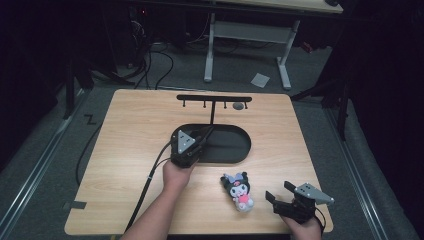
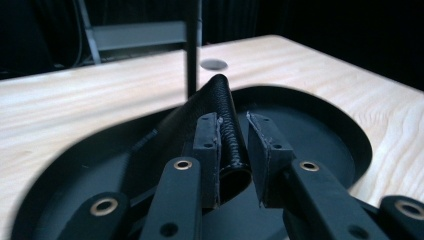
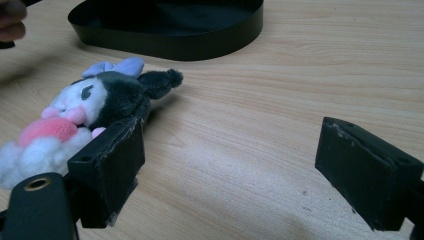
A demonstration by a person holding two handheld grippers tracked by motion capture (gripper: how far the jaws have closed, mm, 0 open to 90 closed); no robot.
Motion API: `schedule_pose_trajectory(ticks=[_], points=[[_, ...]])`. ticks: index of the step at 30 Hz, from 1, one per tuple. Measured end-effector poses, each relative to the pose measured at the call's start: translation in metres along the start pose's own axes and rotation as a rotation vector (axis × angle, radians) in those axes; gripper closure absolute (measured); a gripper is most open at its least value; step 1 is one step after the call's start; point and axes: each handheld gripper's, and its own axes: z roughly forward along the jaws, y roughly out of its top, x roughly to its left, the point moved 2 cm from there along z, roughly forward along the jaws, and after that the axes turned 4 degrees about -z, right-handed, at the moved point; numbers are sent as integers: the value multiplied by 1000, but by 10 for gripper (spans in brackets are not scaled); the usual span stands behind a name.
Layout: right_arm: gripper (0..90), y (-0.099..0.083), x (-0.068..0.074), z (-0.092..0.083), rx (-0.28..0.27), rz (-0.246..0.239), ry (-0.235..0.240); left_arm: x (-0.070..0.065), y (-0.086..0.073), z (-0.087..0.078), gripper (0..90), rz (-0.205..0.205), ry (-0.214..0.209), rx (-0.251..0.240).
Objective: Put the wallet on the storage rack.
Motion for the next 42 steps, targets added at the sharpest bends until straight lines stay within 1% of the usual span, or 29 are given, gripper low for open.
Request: schedule_pose_trajectory(ticks=[1,3,5,10,12,13,14,15,16,17,18,19,24,25,26,29,30,32,34,35,37,38,39,40,42], points=[[124,0,0,0,0,-2,1,-2,-1,2,812,-1,-1,3],[124,0,0,0,0,0,1,-3,-2,4,804,-7,-8,4],[126,-1,-1,0,1,3,1,-5,-3,5,785,-10,-14,2],[127,-1,-1,1,3,0,4,-3,-1,1,761,-13,-10,-4],[131,-1,0,1,5,-1,5,0,-1,-3,751,-11,-5,-5],[133,0,1,1,5,-3,5,4,-2,-8,726,-12,0,-6],[134,0,1,1,5,-2,5,4,-2,-8,712,-12,0,-6],[135,0,1,1,6,-3,5,8,-3,-14,697,-12,4,-1],[135,0,1,1,6,-3,5,8,-3,-14,686,-12,4,-1],[136,0,2,1,6,-5,6,10,-5,-18,686,-7,9,3],[136,0,2,1,8,-6,7,15,-8,-25,660,2,23,10],[136,0,2,1,8,-6,7,15,-8,-25,646,2,23,10],[139,0,4,2,10,-11,11,28,-18,-47,624,3,47,24],[140,0,5,2,12,-13,12,33,-22,-56,607,10,53,41],[140,0,5,2,12,-13,12,33,-22,-56,598,10,53,41],[141,0,6,3,12,-18,11,38,-27,-71,578,13,64,51],[144,0,7,2,14,-17,10,41,-29,-84,557,23,73,61],[144,0,7,3,15,-20,9,42,-32,-97,535,42,85,70],[144,0,8,3,16,-23,7,44,-35,-110,514,41,85,83],[144,0,8,3,16,-23,7,44,-35,-110,507,41,85,83],[144,-1,8,4,19,-24,6,46,-40,-122,500,48,91,94],[144,-2,8,5,23,-23,5,47,-42,-127,480,55,94,105],[144,-2,8,5,25,-23,5,49,-47,-136,472,60,105,107],[144,-2,8,5,25,-23,5,49,-47,-136,464,60,105,107],[144,-2,7,6,29,-23,3,53,-55,-143,455,41,104,103]])
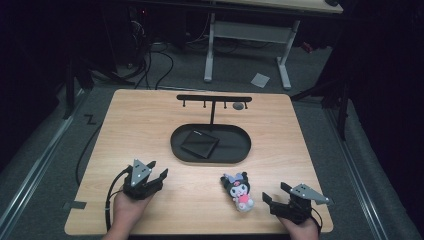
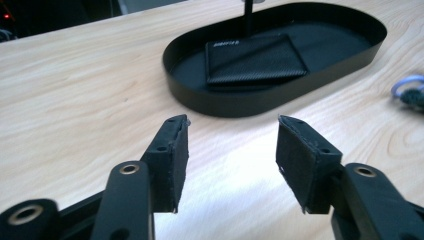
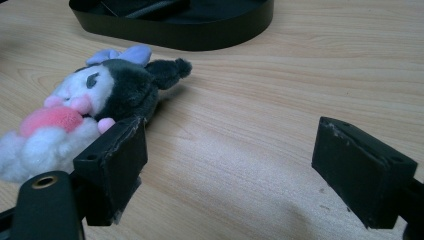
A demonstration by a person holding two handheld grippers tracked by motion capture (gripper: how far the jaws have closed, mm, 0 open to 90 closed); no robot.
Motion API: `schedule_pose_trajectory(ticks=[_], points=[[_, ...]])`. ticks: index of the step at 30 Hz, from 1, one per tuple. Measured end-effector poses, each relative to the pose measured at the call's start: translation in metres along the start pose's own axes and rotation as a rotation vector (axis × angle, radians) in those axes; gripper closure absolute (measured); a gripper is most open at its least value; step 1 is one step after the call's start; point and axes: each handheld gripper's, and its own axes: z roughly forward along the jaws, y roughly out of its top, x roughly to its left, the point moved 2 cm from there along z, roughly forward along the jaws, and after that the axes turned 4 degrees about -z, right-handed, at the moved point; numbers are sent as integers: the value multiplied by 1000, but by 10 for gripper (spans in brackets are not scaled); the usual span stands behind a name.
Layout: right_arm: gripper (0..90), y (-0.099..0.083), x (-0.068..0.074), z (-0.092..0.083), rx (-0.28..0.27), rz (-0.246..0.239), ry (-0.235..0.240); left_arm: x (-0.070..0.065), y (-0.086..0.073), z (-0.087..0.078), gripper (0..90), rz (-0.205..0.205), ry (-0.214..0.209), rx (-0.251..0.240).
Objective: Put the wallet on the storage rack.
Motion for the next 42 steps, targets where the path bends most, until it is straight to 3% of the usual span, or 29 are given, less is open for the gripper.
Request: schedule_pose_trajectory(ticks=[3,5,7,9,13,23,28,30,32,33,34,36,37,39,40,42], points=[[144,0,-1,1,6,-6,-3,4,-20,-4,437,-13,-5,16],[144,0,-3,1,5,1,-9,7,-19,-5,429,6,-7,60],[144,0,-5,1,5,12,-16,10,-18,-8,396,0,-12,36],[144,-1,-6,1,9,13,-22,12,-18,-8,400,-33,-36,30],[145,-3,-6,1,23,17,-40,10,-18,-5,386,-9,-38,21],[154,-4,-6,1,60,3,-85,9,-17,-4,382,-8,-50,15],[194,3,-6,2,132,-38,-140,5,-17,-6,382,-10,-66,4],[212,10,-6,4,207,-54,-154,5,-17,-7,382,-5,-74,2],[212,13,-6,5,236,-62,-152,5,-17,-7,381,-5,-77,2],[210,18,-6,8,305,-73,-140,6,-18,-7,381,-9,-79,1],[210,18,-6,8,305,-73,-140,6,-18,-7,381,-9,-79,1],[206,27,-8,8,395,-57,-124,7,-19,-8,381,-34,-89,-4],[206,27,-8,8,395,-57,-124,7,-19,-8,381,-34,-89,-4],[202,34,-9,10,471,-56,-126,7,-17,-9,381,-22,-88,-9],[202,34,-9,10,471,-56,-126,7,-17,-9,380,-22,-88,-9],[190,35,-9,12,530,-67,-127,7,-16,-10,380,-12,-87,-17]])
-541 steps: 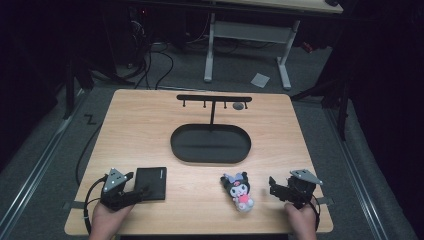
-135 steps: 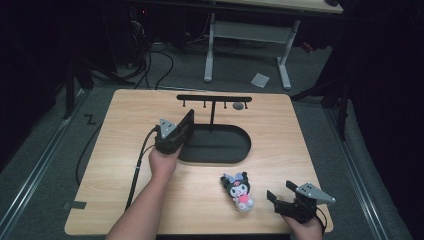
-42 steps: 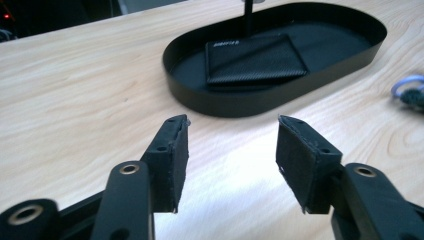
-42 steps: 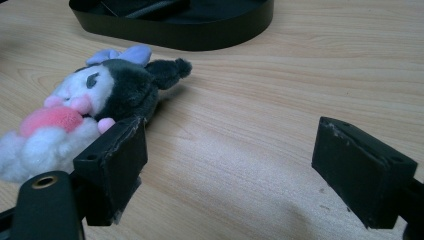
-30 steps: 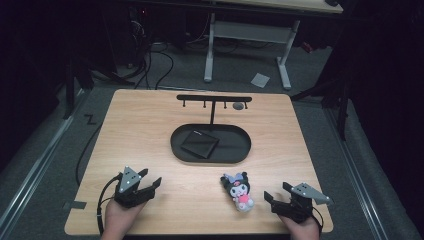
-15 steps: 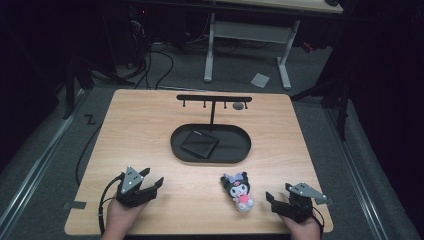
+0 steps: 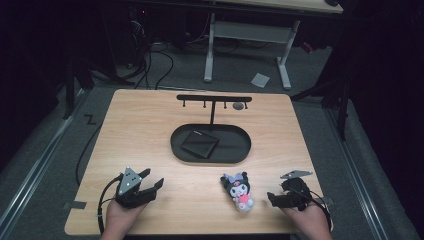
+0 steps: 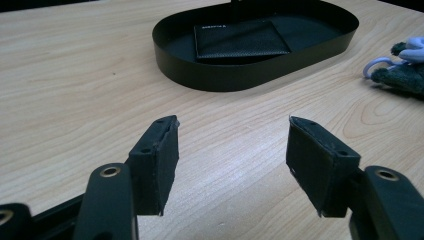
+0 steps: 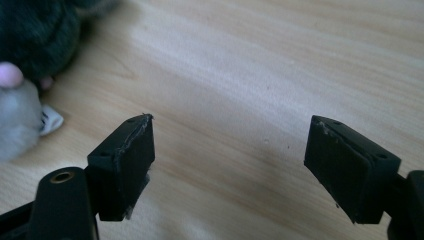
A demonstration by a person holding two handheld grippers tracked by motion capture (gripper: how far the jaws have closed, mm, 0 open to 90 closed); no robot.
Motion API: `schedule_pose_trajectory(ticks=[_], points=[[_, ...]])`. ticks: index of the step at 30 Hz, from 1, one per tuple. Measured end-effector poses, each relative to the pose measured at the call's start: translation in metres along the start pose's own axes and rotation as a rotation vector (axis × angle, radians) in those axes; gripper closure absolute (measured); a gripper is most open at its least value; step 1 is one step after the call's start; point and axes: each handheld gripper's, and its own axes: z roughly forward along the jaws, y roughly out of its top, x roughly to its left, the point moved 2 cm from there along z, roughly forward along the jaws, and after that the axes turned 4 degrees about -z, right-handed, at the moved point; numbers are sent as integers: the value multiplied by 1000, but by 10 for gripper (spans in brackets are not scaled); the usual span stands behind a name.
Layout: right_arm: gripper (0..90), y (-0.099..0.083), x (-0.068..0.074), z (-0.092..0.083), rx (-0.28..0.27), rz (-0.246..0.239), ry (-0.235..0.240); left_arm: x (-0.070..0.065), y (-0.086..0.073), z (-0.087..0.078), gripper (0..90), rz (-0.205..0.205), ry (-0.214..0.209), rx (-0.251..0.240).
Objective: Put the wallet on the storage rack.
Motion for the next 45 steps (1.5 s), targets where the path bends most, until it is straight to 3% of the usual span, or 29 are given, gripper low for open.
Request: schedule_pose_trajectory(ticks=[4,6,7,11,18,25,30,33,37,45], points=[[185,5,3,1,126,-54,-30,1,0,0,380,-2,-5,0],[181,6,4,0,145,-67,-33,1,0,0,380,-1,-6,-1],[175,8,6,-1,185,-97,-39,0,1,1,380,4,-8,-1],[141,15,10,-6,272,-126,-28,-1,1,1,380,13,-8,-3],[6,28,15,-12,340,-151,-48,-1,0,1,379,12,-8,4],[0,39,24,-17,337,-149,-35,0,0,0,379,6,-3,3],[0,54,49,-29,293,-168,5,2,0,0,379,3,-3,2],[0,58,56,-28,294,-170,23,2,0,0,379,3,-3,3],[3,67,74,-22,298,-184,72,2,0,1,379,10,-3,6],[12,75,97,-6,315,-194,112,3,0,1,379,14,-3,7]])
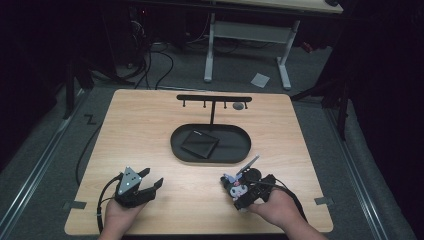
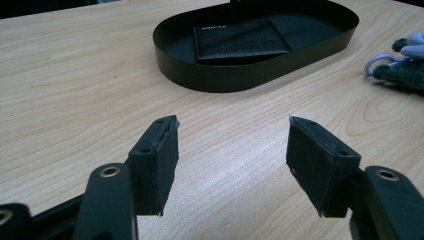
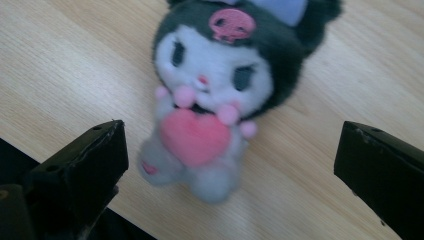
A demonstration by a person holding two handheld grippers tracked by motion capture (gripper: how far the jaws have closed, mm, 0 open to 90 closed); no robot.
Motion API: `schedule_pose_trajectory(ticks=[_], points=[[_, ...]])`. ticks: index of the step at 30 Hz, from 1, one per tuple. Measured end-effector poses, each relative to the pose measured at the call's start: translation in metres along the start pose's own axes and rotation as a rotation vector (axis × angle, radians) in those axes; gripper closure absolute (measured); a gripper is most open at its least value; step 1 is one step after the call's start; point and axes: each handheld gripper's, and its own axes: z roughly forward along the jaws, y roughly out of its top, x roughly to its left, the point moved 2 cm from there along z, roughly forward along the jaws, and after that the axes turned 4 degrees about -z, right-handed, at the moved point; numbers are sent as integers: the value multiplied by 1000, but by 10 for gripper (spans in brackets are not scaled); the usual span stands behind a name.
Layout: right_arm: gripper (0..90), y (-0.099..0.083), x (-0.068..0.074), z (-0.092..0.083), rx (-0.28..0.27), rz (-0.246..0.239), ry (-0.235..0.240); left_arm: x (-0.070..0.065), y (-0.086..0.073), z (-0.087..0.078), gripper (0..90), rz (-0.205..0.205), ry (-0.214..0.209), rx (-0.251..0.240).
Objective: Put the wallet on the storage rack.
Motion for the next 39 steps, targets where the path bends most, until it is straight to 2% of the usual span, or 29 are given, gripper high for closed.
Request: schedule_pose_trajectory(ticks=[5,6,7,8,9,10,11,12,18,20,24,28,30,31,35,39], points=[[52,3,4,17,17,11,28,1,0,0,379,-6,2,0],[80,3,4,21,23,14,19,1,0,0,379,-6,2,0],[153,3,3,25,34,27,12,1,0,0,379,-5,3,0],[153,3,3,25,34,27,12,1,0,0,379,-5,3,0],[246,3,0,29,28,-5,34,1,0,0,379,-4,3,-1],[286,3,2,29,40,25,47,1,0,0,379,-3,3,1],[286,3,2,29,40,25,47,1,0,0,379,-3,3,1],[389,2,-1,30,31,12,50,2,0,0,379,-3,3,2],[454,2,-3,26,8,3,44,2,0,0,379,-4,4,2],[460,2,-5,22,5,-9,34,2,0,0,379,-2,3,2],[465,2,-13,9,-11,17,21,2,0,0,379,-3,4,2],[467,2,-27,-13,-32,66,7,2,0,0,379,-3,5,1],[467,3,-31,-18,-40,75,1,2,0,0,379,-3,6,1],[467,4,-37,-28,-49,108,0,2,0,0,379,-3,6,1],[466,5,-47,-40,-71,109,-14,2,0,0,379,-3,6,3],[466,9,-57,-55,-89,151,-15,3,-1,0,380,-3,6,5]])
